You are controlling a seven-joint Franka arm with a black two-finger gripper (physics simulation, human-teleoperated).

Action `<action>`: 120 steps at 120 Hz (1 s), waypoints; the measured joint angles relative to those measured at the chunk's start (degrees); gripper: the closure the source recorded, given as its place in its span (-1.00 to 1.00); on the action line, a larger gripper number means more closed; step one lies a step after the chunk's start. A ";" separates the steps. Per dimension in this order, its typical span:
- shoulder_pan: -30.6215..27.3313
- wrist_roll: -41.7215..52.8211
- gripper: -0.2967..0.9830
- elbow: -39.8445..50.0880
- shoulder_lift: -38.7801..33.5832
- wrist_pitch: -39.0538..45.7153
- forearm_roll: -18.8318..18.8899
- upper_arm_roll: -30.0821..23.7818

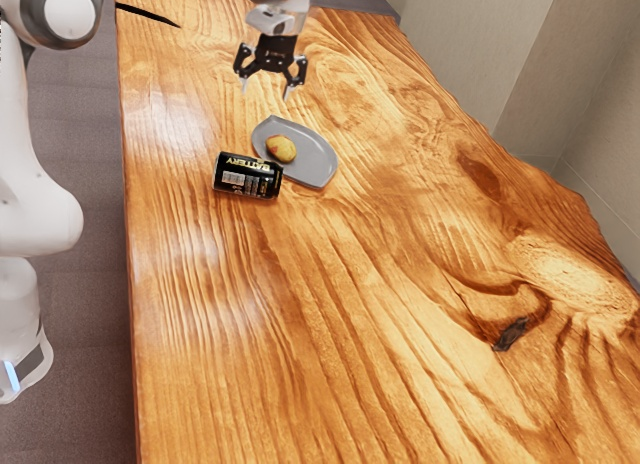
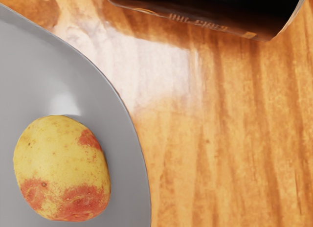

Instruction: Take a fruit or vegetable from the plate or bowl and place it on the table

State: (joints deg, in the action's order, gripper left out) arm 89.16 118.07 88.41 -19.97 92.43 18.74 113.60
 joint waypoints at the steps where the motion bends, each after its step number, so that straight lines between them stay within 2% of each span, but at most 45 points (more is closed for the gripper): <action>1: 0.21 -0.01 -0.53 0.03 -0.06 0.00 -0.03 0.23; 14: 5.18 -0.19 -0.53 -0.39 -0.98 0.01 -0.39 5.31; 39: 11.74 -0.67 -0.53 -1.60 -2.90 0.26 -0.99 9.97; 67: 14.73 -1.27 -0.53 -1.72 -4.36 0.47 -1.76 13.00; 86: 21.80 -1.57 -0.53 -4.16 -5.71 0.70 -1.94 19.23; 120: 24.21 -2.29 -0.53 -5.14 -6.71 2.60 -3.28 21.11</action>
State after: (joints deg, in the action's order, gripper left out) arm 113.37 115.78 83.26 -26.68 95.03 15.47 134.71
